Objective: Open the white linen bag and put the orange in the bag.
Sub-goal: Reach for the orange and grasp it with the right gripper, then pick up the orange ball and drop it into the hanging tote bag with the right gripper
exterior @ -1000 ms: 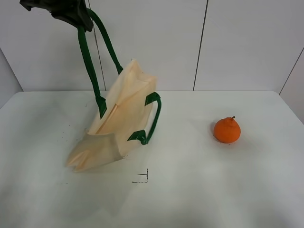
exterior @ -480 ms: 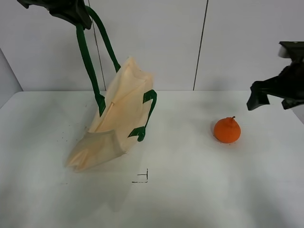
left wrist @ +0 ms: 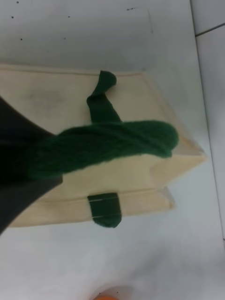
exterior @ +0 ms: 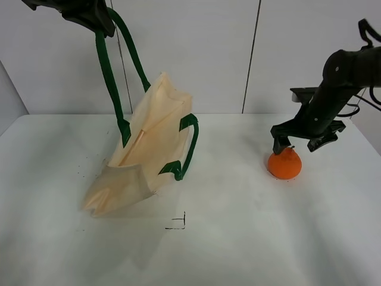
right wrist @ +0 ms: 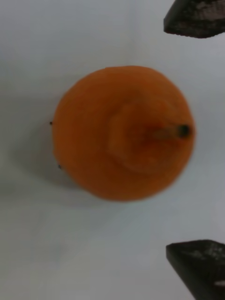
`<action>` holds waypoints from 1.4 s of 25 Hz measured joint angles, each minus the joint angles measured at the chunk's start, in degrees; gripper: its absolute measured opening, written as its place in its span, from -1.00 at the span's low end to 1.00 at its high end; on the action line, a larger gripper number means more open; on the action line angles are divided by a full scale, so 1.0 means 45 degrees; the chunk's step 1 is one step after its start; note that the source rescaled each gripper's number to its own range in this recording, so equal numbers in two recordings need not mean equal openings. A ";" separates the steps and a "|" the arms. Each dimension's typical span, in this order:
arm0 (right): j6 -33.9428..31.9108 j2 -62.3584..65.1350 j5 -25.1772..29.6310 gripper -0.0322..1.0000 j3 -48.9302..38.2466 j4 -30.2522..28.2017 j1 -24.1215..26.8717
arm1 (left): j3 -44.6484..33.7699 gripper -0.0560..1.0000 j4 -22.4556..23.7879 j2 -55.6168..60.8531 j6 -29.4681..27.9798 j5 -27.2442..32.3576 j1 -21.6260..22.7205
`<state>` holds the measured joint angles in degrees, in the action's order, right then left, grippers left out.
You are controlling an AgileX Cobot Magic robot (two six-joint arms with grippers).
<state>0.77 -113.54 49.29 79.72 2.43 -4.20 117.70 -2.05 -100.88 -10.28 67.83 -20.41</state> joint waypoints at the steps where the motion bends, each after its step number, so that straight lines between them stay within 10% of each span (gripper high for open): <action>1: -0.0013 -0.0246 -0.0190 0.97 0.0000 -0.0143 0.0000 | 0.0000 -0.89 0.0000 0.0000 0.0031 0.0000 0.0000; 8: -0.0052 -0.1672 -0.1292 0.82 0.0009 -0.0374 0.0000 | 0.0000 -0.89 0.0000 0.0000 0.0191 0.0000 0.0000; 14: -0.0087 -0.1448 -0.1548 -0.94 0.0044 -0.0319 0.0000 | 0.0000 -0.89 0.0000 0.0000 0.0191 0.0000 0.0000; 20: 0.0726 -0.0637 -0.0351 -0.92 0.1230 0.1237 0.0000 | 0.0000 -0.89 0.0000 0.0000 0.0191 0.0000 0.0000; 29: 0.4007 0.0994 0.1743 -0.92 0.3769 0.7749 -0.0883 | 0.0000 -0.89 0.0000 0.0000 0.0206 0.0000 0.0000; 35: 0.4531 0.0971 0.1470 -0.92 0.3924 0.8228 -0.3078 | 0.0000 -0.89 0.0000 0.0000 0.0206 0.0000 0.0000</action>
<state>21.16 -109.17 55.91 97.37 39.46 -18.05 117.70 -2.05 -100.88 -9.36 67.83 -20.41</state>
